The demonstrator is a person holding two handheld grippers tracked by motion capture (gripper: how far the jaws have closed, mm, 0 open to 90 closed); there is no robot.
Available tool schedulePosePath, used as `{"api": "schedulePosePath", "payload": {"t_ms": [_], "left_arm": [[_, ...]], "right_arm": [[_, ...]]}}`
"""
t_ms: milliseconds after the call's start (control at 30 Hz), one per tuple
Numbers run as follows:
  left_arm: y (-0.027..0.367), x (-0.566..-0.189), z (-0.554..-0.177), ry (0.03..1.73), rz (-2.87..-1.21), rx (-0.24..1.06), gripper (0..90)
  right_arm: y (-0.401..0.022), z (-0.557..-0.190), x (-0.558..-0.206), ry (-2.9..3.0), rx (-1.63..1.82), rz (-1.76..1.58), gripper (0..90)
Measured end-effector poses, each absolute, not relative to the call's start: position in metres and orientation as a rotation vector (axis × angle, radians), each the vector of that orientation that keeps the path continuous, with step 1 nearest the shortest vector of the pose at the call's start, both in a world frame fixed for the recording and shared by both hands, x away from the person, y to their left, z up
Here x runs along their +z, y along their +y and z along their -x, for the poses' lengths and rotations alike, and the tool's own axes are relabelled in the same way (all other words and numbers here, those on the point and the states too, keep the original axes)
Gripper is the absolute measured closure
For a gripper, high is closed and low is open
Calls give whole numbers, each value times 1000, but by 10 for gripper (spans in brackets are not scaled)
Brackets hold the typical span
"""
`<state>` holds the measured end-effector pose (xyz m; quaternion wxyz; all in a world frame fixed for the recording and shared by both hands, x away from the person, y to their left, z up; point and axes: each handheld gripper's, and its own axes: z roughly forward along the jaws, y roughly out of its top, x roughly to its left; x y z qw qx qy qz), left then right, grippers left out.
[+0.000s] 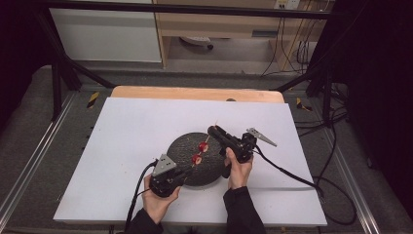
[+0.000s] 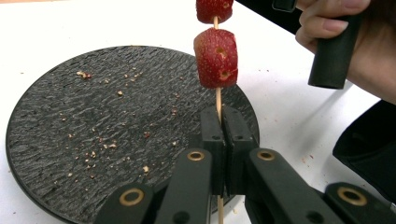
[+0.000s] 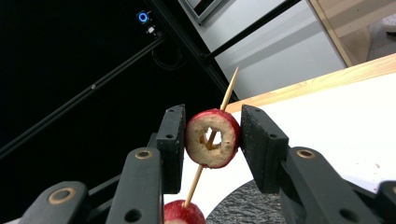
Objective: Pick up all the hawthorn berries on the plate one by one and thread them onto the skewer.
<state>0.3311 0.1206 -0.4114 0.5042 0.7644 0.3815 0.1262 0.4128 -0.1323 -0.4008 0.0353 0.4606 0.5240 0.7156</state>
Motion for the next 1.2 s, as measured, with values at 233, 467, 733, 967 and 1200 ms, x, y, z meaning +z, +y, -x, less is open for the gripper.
{"api": "schedulePosePath", "payload": {"t_ms": [233, 467, 733, 967, 1200], "left_arm": [[119, -409, -335, 921, -1845, 305, 885], [118, -409, -338, 921, -1844, 296, 885], [120, -410, -338, 915, -1846, 289, 885], [129, -409, -337, 912, -1855, 297, 885], [138, -411, -338, 920, -1866, 291, 885]], "right_arm": [[-130, -410, -403, 1632, 2190, -1409, 621], [-129, -407, -406, 1655, 2178, -1399, 621], [-130, -407, -405, 1686, 2153, -1387, 598], [-140, -404, -397, 1763, 2060, -1338, 432], [-146, -403, -397, 1902, 1874, -1265, 233]]}}
